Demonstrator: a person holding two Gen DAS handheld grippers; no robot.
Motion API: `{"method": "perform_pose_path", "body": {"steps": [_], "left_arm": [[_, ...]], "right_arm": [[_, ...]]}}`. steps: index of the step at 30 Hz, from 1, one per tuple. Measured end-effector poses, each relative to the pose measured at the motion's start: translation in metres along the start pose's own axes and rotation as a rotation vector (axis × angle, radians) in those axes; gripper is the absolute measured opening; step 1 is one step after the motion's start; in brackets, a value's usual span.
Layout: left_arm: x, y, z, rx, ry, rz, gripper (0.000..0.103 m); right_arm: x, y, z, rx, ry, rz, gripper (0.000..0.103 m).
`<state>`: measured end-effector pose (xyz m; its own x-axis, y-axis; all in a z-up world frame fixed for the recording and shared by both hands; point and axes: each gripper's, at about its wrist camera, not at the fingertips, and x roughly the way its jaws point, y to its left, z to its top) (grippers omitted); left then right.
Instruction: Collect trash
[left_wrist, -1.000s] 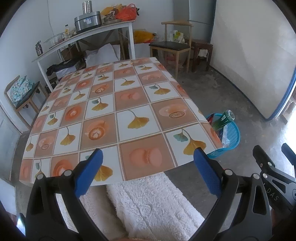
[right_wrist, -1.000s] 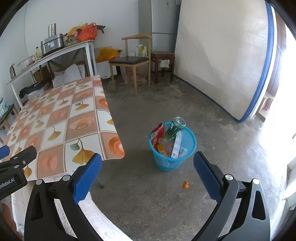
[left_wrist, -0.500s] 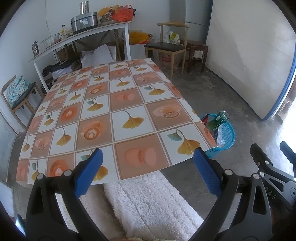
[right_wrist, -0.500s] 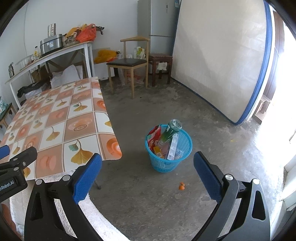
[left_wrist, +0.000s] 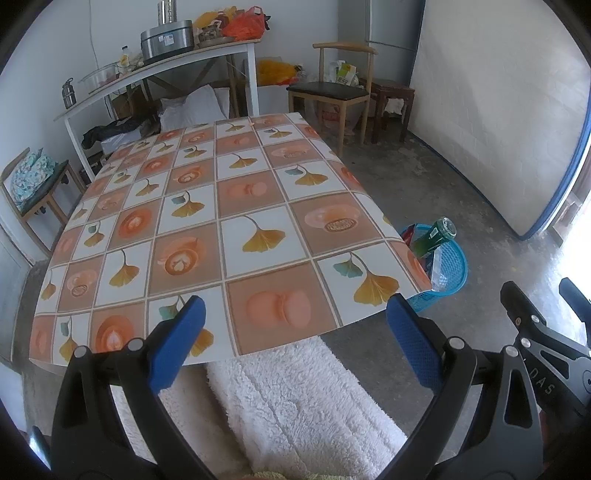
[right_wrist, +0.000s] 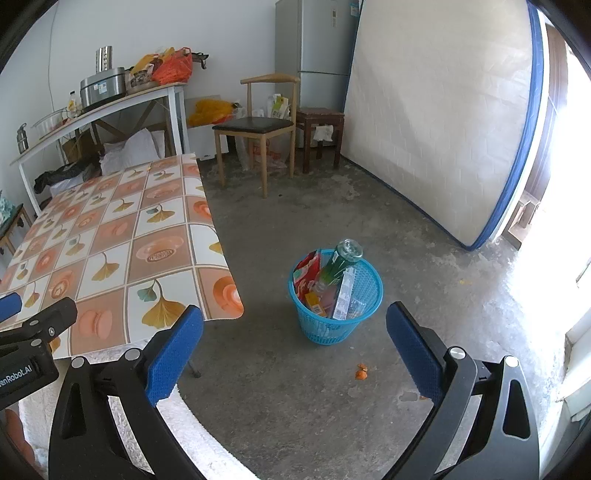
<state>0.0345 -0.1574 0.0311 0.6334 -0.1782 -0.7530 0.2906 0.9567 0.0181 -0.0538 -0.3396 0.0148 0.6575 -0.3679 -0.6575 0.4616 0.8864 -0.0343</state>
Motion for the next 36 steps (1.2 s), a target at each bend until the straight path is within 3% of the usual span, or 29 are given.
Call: {"method": "perform_pose_path", "body": {"steps": [36], "left_arm": [[0.0024, 0.0018, -0.0018, -0.001, 0.01, -0.007, 0.094]], "right_arm": [[-0.0001, -0.0067, 0.0041, 0.001, -0.004, -0.008, 0.097]]}}
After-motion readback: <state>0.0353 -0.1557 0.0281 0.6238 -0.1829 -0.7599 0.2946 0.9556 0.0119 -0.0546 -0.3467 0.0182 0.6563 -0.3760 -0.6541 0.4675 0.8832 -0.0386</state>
